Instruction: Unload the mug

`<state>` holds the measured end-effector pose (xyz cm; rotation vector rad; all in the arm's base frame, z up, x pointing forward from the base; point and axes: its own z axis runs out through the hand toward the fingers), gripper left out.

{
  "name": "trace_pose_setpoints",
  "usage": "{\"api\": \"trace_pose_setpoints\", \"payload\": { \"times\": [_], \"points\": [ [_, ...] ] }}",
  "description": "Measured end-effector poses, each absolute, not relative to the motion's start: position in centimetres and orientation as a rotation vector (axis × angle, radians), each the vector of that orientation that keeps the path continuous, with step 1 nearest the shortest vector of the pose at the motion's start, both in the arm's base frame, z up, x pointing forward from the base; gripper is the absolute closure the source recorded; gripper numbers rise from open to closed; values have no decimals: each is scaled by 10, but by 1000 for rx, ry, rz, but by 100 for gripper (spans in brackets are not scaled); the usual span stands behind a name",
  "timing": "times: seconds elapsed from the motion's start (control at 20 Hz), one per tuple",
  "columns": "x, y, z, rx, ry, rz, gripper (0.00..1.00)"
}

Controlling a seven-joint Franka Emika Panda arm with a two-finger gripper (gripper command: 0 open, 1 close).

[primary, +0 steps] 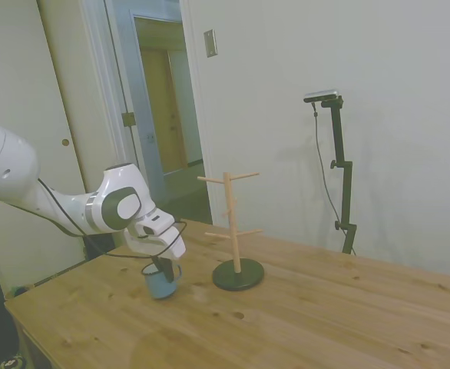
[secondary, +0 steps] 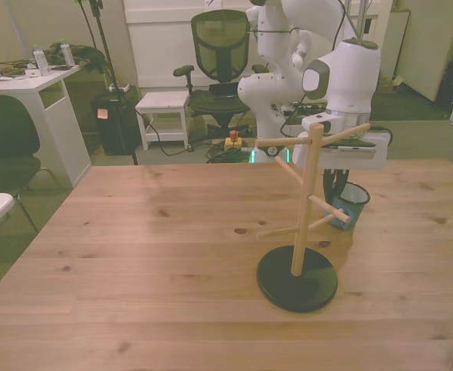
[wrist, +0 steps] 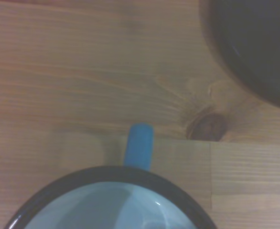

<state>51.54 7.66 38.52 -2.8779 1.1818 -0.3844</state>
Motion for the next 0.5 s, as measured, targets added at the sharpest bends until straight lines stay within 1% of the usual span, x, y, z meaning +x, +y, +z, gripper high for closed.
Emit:
{"api": "trace_pose_setpoints", "payload": {
  "times": [0.2,0.25,0.5],
  "points": [
    [515,75,383,-2856,1186,-400,100],
    [515,74,382,-2850,1192,-396,0],
    [512,72,375,-2839,1204,-383,0]
  ]
}}
